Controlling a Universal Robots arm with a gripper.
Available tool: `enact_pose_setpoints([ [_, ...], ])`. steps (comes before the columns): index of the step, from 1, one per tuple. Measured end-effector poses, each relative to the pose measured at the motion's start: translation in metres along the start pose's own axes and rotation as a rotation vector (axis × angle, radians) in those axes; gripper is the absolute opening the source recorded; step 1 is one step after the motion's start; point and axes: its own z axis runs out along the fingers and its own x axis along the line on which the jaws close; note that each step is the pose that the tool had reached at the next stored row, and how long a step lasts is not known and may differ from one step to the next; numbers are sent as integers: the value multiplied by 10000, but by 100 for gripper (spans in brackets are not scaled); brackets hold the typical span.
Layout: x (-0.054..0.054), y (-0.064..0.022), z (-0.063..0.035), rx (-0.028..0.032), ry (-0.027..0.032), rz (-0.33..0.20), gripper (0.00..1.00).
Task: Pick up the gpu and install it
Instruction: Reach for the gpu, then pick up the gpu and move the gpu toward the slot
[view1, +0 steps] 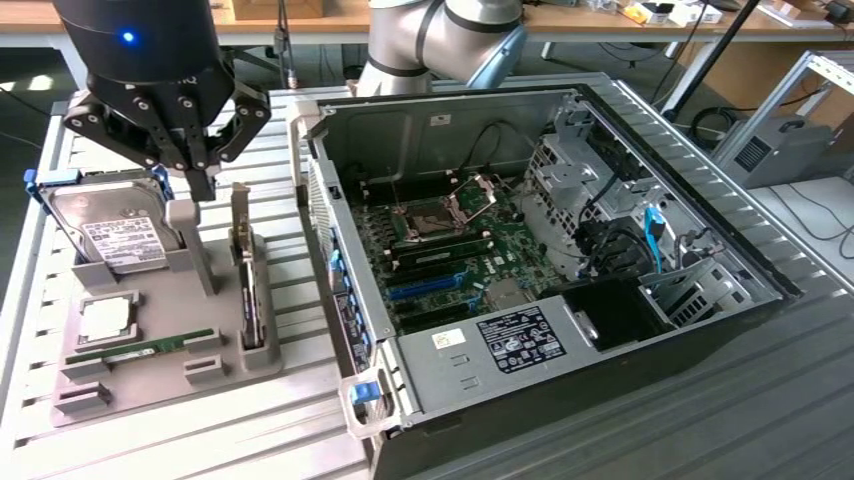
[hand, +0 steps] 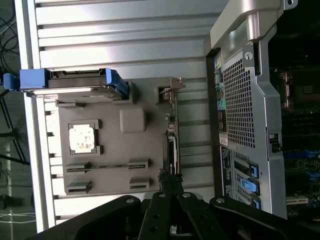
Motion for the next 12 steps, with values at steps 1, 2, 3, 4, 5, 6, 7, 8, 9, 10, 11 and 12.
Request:
enact_pose_setpoints([
  [1, 1, -3, 0, 1, 1, 1, 11],
  [2, 1, -5, 0, 0, 1, 2, 11],
  [3, 1, -7, 0, 0, 0, 3, 11],
  [4, 1, -8, 0, 0, 1, 2, 11],
  [5, 1, -8, 0, 0, 0, 2, 11],
  [6, 1, -8, 0, 0, 0, 2, 11],
  [7, 1, -8, 0, 0, 0, 2, 11],
  [8, 1, -7, 0, 1, 0, 2, 11],
  [9, 1, -7, 0, 0, 0, 2, 11],
  [10, 1, -8, 0, 1, 0, 2, 11],
  [11, 1, -8, 0, 0, 0, 1, 11],
  [12, 1, -8, 0, 0, 0, 2, 11],
])
